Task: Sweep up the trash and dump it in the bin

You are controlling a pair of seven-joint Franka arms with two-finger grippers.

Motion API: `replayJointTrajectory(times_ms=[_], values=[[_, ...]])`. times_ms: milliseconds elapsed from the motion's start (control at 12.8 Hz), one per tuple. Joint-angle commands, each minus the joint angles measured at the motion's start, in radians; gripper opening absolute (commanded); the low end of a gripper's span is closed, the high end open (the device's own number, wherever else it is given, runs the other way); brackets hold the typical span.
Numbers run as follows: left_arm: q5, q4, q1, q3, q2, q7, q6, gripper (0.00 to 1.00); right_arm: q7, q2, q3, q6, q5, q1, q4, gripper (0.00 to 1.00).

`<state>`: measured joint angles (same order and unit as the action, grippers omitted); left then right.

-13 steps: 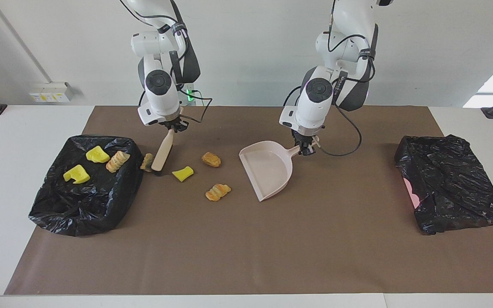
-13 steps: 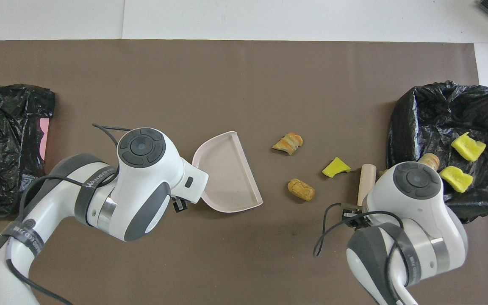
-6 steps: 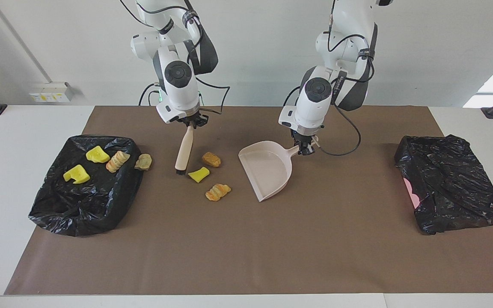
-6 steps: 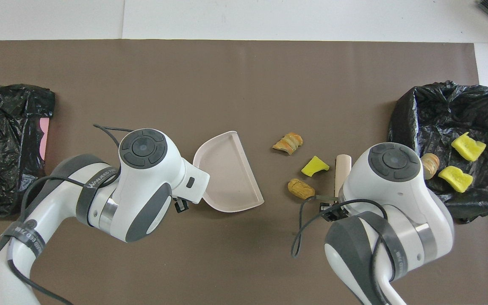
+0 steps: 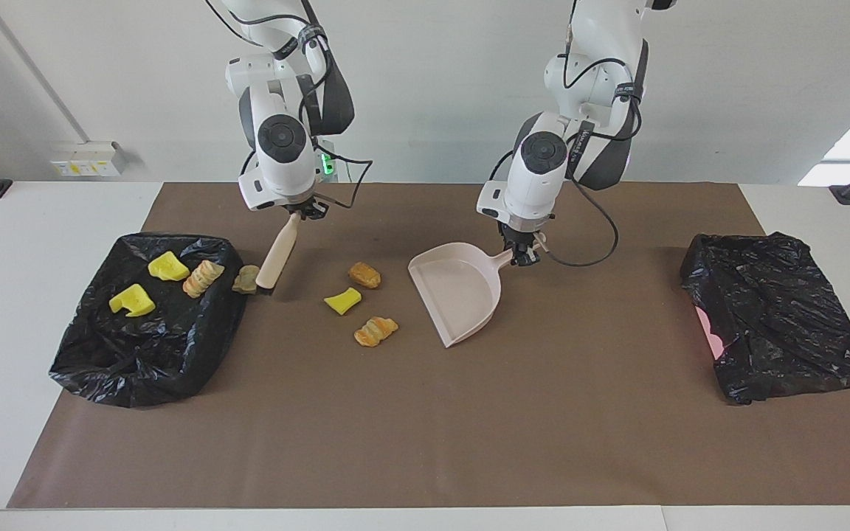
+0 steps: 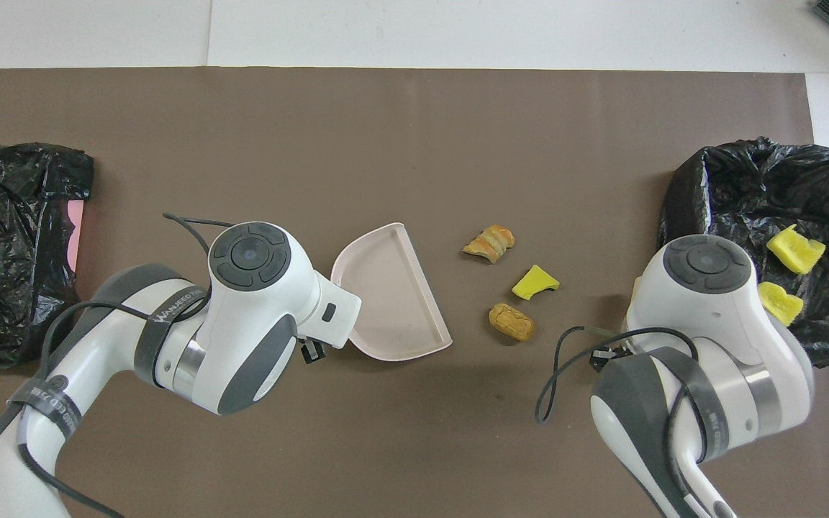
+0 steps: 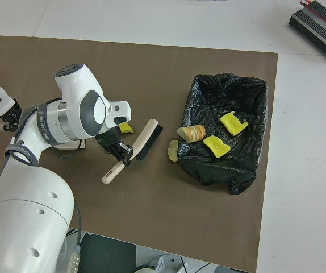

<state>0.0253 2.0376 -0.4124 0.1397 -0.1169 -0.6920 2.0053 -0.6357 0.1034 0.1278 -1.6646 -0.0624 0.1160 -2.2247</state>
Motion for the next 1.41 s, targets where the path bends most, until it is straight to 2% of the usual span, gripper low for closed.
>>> replayJointTrajectory(times_ms=[0, 157, 313, 627, 783, 940, 1096, 1331], values=[[0.01, 0.038, -0.019, -0.014, 0.029, 0.009, 0.023, 0.0, -0.117, 0.084, 0.01, 0.0, 0.007, -0.012, -0.089, 0.0], [0.01, 0.039, -0.019, -0.014, 0.029, 0.012, 0.023, 0.0, -0.179, 0.146, 0.012, -0.004, 0.018, 0.002, -0.165, 0.0], [0.012, 0.039, -0.019, -0.014, 0.031, 0.017, 0.024, 0.0, -0.156, 0.194, 0.01, -0.05, 0.042, -0.01, -0.24, 0.0], [0.01, 0.041, -0.019, -0.014, 0.031, 0.017, 0.027, 0.0, -0.085, 0.182, 0.01, -0.193, 0.042, -0.039, -0.305, 0.0], [0.01, 0.041, -0.019, -0.014, 0.031, 0.017, 0.027, 0.0, -0.055, 0.127, 0.01, -0.25, 0.023, -0.026, -0.279, 0.0], [0.01, 0.041, -0.019, -0.014, 0.031, 0.017, 0.026, 0.0, -0.015, 0.041, 0.013, -0.236, 0.001, -0.001, -0.189, 0.0], [0.01, 0.039, -0.02, -0.014, 0.031, 0.019, 0.021, 0.0, 0.025, 0.004, 0.015, -0.228, -0.016, 0.056, -0.143, 0.0], [0.01, 0.035, -0.019, -0.014, 0.029, 0.019, 0.015, 0.0, 0.051, -0.066, 0.015, -0.103, 0.004, 0.149, 0.017, 0.0]])
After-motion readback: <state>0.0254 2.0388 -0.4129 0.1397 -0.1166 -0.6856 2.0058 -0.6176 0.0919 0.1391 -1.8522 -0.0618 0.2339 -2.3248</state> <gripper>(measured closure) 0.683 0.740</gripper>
